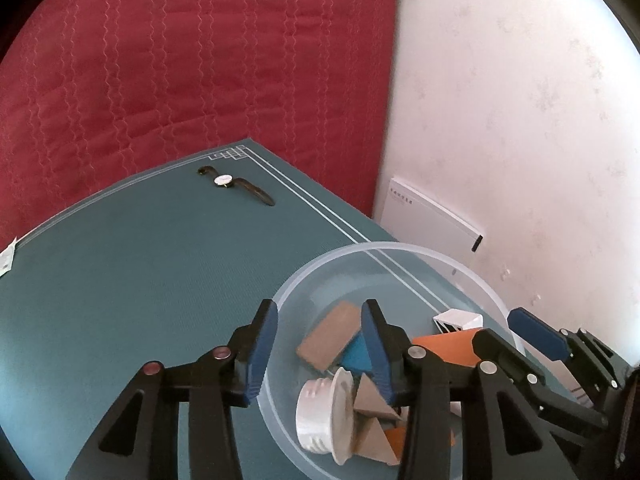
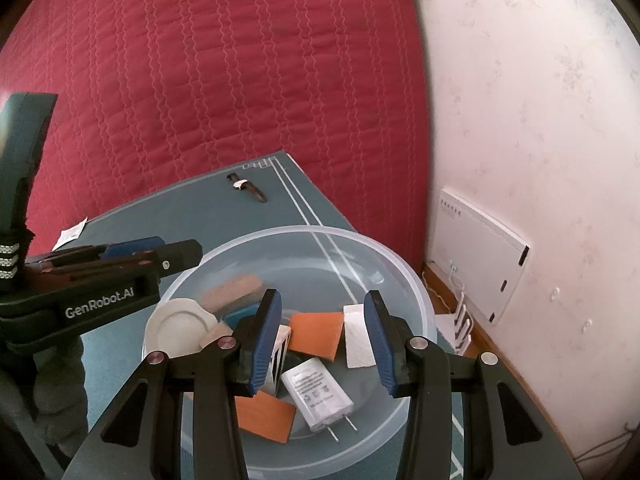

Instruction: Organize rigid objects

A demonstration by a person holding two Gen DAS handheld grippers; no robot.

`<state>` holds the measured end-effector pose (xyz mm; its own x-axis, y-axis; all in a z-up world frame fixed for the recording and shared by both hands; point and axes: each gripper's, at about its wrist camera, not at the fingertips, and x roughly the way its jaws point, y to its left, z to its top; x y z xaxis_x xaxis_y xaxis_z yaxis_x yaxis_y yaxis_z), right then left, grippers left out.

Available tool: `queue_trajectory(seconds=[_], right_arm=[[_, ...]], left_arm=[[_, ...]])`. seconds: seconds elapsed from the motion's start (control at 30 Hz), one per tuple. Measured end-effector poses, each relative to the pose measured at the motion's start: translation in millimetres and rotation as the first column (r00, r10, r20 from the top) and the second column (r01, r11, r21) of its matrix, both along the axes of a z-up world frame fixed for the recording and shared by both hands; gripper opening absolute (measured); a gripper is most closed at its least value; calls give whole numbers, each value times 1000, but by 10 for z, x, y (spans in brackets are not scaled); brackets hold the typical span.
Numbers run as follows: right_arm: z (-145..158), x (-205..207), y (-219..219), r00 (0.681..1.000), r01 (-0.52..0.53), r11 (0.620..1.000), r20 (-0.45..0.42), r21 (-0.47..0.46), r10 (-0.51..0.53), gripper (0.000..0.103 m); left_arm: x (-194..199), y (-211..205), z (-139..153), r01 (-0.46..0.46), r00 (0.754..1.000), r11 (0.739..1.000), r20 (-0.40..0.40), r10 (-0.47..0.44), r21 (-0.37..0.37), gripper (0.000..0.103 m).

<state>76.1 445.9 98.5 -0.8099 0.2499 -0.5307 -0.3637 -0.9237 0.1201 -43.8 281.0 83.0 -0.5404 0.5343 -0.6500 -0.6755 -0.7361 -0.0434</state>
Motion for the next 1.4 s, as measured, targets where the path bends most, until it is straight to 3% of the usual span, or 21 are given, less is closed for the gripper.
queue_trajectory(seconds=[0.27, 0.37, 0.57, 0.73, 0.9, 1.07, 1.23, 1.4], right_arm=[[13, 2, -16, 1000, 2, 1000, 1, 1, -2, 45], [13, 0, -13, 1000, 1, 1000, 1, -1, -1, 45], [10, 6, -37, 1000, 2, 1000, 3, -6, -2, 46], [13, 9, -46, 1000, 2, 1000, 3, -5, -2, 58], [10, 68, -87, 1000, -11, 1000, -1, -12, 11, 79], [-7, 163, -101, 1000, -14, 1000, 12, -22, 14, 82], [7, 258, -117, 999, -34, 999, 26, -24, 34, 94], [12, 380, -212, 997, -63, 998, 41, -4, 63, 99]], left_arm=[[4, -45, -12, -9, 1000, 1000, -11, 9, -7, 47], [-1, -83, 1, -18, 1000, 1000, -10, 18, -4, 52], [38, -188, 23, -40, 999, 999, -30, 40, -2, 79], [91, -279, 49, -65, 996, 998, -63, 65, -5, 102], [132, -372, 58, -100, 992, 995, -78, 99, -11, 102], [216, -458, 61, -128, 989, 992, -80, 126, -18, 102], [307, -518, 64, -142, 987, 989, -80, 140, -27, 102], [420, -585, 69, -145, 987, 989, -76, 142, -35, 102]])
